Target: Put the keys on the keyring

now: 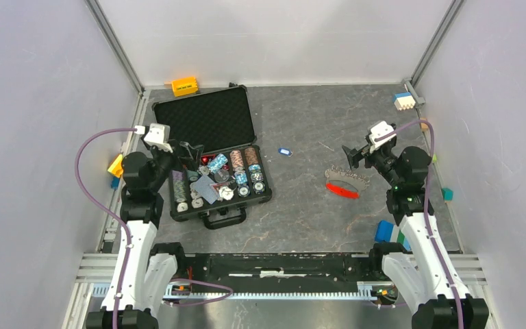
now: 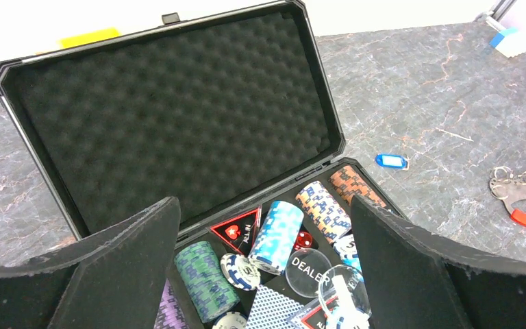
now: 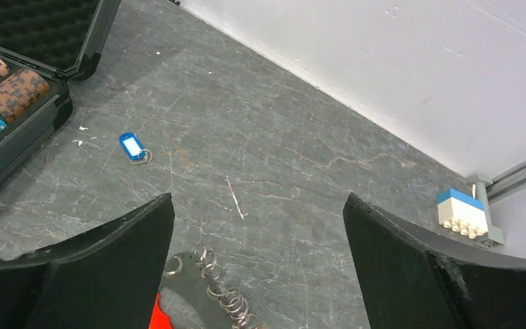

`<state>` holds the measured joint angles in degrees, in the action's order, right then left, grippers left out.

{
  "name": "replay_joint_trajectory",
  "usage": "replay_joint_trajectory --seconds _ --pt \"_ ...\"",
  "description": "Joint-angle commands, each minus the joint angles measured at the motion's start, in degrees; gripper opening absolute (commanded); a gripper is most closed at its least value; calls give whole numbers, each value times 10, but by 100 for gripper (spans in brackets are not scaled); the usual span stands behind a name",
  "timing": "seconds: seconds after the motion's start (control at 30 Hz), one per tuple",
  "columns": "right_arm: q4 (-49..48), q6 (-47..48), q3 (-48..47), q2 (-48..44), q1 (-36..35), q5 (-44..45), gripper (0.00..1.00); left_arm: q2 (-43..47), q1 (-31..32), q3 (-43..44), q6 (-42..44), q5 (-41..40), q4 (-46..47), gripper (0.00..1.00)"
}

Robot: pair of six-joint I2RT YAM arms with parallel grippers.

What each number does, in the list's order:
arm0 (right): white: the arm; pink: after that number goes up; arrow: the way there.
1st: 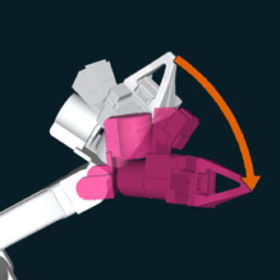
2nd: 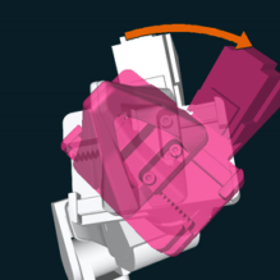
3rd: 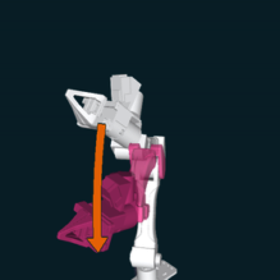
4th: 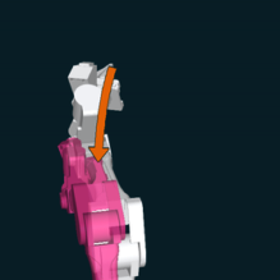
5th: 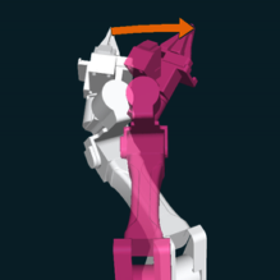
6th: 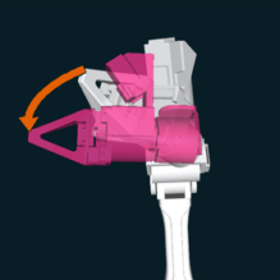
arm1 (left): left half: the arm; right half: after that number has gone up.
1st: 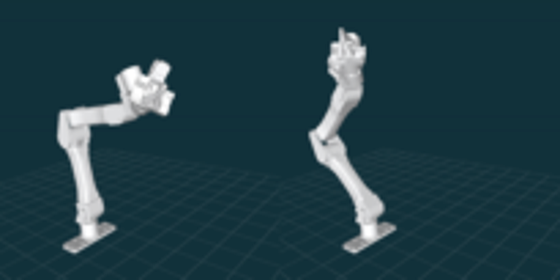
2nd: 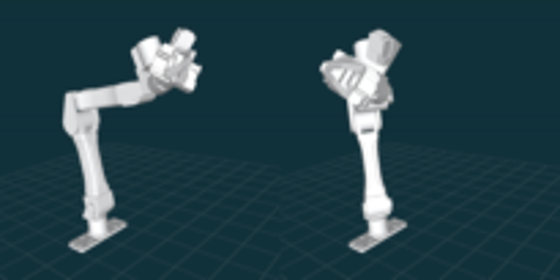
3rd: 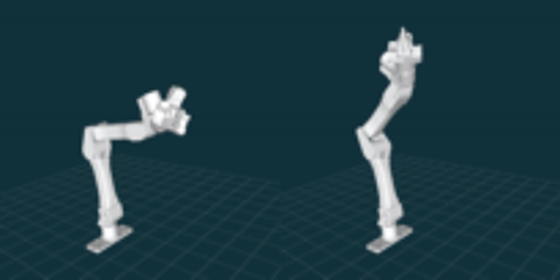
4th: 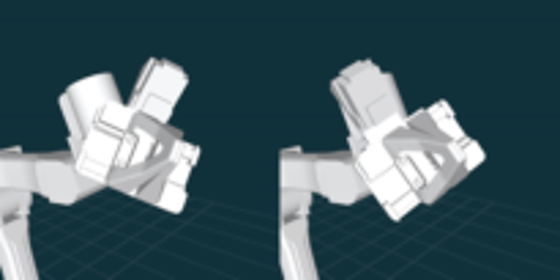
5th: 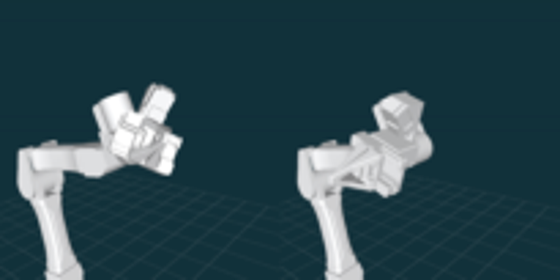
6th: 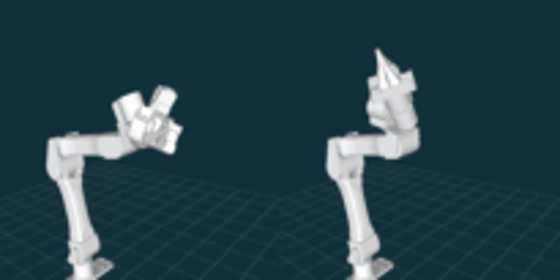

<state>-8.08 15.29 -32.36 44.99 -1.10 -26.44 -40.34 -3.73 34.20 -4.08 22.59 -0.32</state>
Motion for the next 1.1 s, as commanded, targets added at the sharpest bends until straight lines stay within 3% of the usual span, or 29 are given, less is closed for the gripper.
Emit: replay_joint_trajectory --seconds 0.0,0.43,0.57,0.7,0.83,0.97,1.07 --pt "-8 14 1 -7 -1 9 98 6 0 -2 -4 -6 20 100" --pt "41 67 -20 -15 0 10 98 5 -7 54 39 16 -82 100" --pt "95 102 -40 1 -1 53 98 -4 -8 85 68 22 -131 100" --pt "176 138 -50 36 0 71 98 -47 -12 105 78 54 -161 100" --pt "197 150 -33 79 -1 123 99 -101 -12 122 93 99 -188 100" --pt "229 160 -48 165 -1 144 82 -120 -12 123 97 130 -189 100" --pt "248 150 -75 232 -3 83 74 -120 -12 123 97 135 -189 100"
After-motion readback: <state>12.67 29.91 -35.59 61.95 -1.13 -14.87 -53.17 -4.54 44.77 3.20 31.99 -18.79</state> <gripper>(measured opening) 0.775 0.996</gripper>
